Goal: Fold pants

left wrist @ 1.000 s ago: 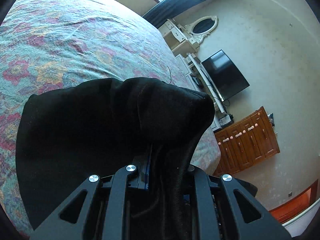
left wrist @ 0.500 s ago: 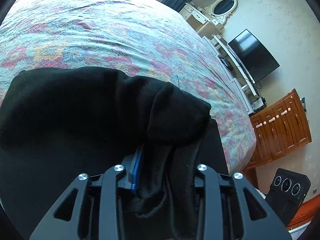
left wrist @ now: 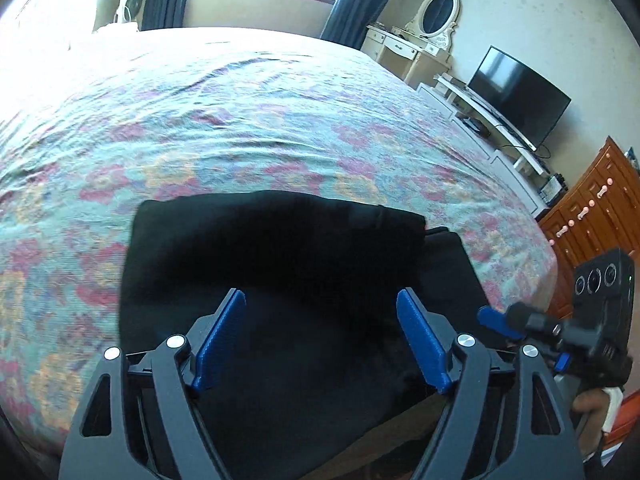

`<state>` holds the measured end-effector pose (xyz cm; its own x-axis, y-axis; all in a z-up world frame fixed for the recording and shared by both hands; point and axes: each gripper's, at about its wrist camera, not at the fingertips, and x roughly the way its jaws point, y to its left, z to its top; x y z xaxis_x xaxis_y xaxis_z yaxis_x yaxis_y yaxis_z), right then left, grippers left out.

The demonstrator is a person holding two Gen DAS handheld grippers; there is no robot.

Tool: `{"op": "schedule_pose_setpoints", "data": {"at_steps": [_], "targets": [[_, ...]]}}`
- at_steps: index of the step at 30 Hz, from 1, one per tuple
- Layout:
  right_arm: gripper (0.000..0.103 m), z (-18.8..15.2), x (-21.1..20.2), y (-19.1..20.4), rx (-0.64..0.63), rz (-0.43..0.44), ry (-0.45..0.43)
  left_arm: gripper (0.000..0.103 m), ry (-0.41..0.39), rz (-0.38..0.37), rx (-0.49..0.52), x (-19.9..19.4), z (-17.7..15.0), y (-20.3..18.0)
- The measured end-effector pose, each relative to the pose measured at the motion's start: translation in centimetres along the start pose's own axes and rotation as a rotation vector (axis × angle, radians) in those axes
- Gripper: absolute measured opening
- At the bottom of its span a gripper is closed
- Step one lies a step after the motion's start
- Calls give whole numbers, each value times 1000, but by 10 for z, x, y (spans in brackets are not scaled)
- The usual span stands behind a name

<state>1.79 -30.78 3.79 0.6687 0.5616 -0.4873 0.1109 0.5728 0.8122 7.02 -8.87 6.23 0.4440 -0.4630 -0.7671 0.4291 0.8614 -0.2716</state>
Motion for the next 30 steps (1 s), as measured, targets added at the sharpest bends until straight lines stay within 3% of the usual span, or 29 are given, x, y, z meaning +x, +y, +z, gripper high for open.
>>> {"op": "schedule_pose_setpoints", "data": {"at_steps": [3,7,10,16,20,23,30], "targets": [[75,15,18,-1,15,-10,38,77,-16,45,-64,-12,-5,40],[75,21,47,1,5,-114,91,77,-19,62,-209,-17,-21,95],[75,16,70,1,-9,-160,156,77,-3,73,-263,-14,-34,118],[74,0,96,9,-45,-173,229,77,-2,-10,-353,-9,-49,136],[26,-4,106,10,-67,-194,282,78,-9,-20,-356,-8,-48,138],[16,-3,104,13,-78,-182,290,78,-11,-21,-359,-9,-49,138],[11,11,73,31,-89,-94,246,78,-12,-30,-360,-8,-48,140]]}}
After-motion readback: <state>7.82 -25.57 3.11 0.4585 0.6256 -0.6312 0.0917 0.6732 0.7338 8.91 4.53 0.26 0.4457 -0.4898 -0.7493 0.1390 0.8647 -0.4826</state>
